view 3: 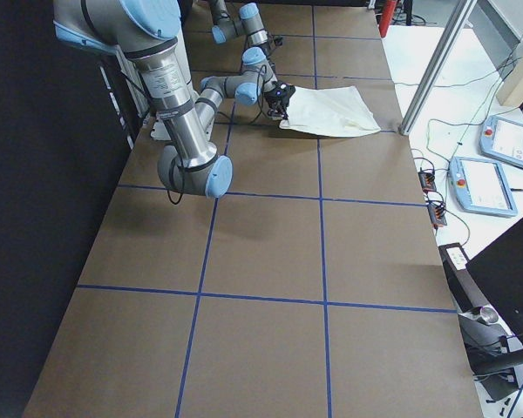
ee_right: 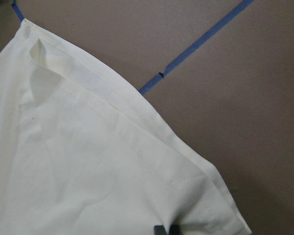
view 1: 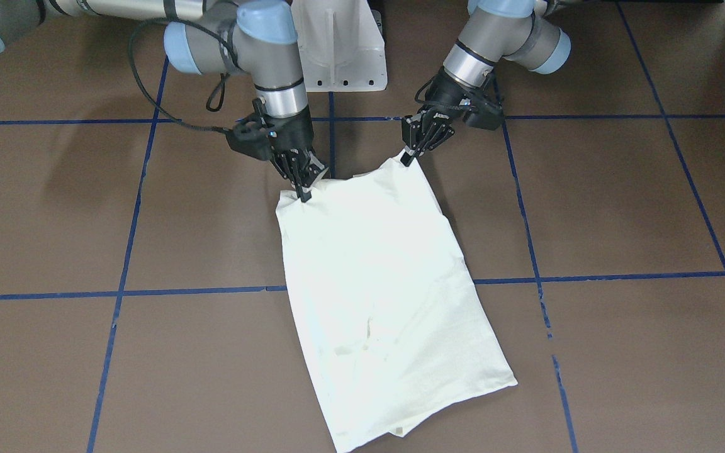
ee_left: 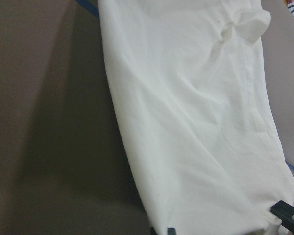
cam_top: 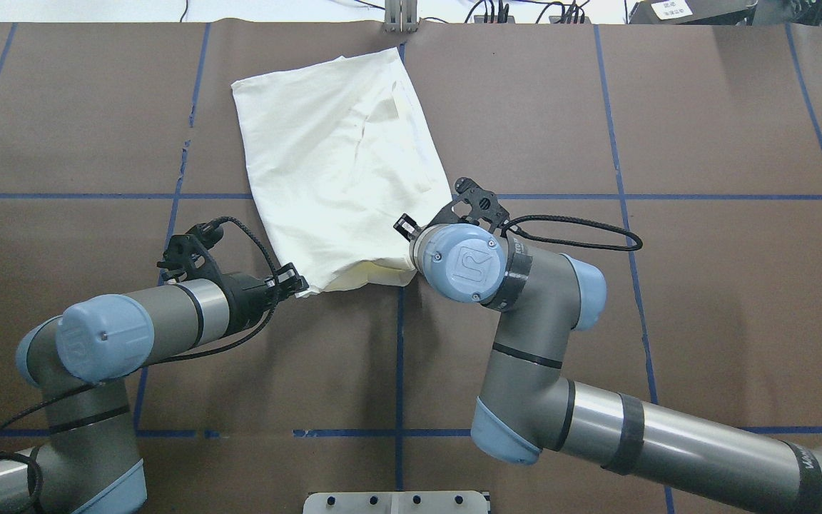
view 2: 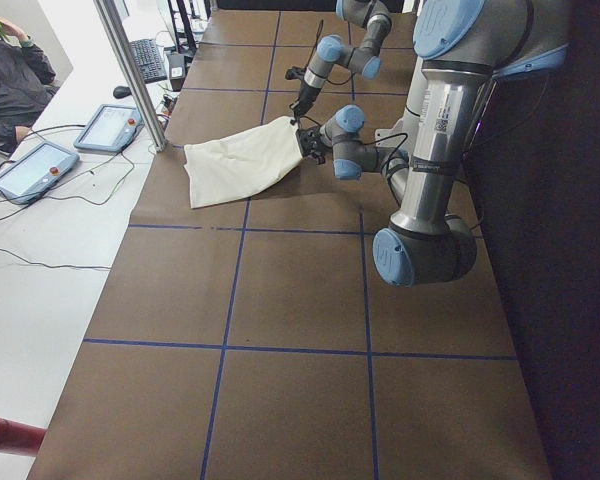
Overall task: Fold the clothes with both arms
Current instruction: 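Lift the near edge with both grippers and fold it toward the far edge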
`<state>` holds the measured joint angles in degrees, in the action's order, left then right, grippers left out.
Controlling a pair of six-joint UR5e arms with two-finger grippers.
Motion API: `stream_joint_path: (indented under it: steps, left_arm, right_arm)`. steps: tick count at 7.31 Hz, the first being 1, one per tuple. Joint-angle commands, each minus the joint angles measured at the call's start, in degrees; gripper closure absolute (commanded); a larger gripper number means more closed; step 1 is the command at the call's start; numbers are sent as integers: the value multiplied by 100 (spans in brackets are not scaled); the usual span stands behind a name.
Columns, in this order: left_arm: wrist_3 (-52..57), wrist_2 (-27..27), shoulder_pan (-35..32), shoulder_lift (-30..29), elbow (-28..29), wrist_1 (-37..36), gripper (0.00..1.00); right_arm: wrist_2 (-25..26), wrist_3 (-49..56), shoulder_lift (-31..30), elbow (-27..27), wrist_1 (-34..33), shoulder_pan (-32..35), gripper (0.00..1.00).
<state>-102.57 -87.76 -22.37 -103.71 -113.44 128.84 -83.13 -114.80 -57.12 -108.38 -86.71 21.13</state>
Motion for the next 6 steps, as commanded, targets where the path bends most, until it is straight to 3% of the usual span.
stream_joint_path:
  steps: [1,2,3,4,6]
  left_arm:
    - [-78,-109,57,53,-1070,-1031,100]
    - [-253,-162,249,53,-1614,-1550,100]
    - [-359,-180,382,18,-2124,-2173,100]
    - [-360,-293,409,-139,-2242,-2632,100]
    - [-142,-312,366,-796,-1554,-3057,100]
  right_arm:
    - [164,-610,-510,-2005,-1543,-712,100]
    - [322,-727,-484,-2482,-2099,-1020,100]
    - [332,-728,-484,-2591,-2217,-1041,100]
    - [332,-702,-458,-2488,-2219,-1050,100]
    - [341,-641,-275,-1858,-2131,-736,100]
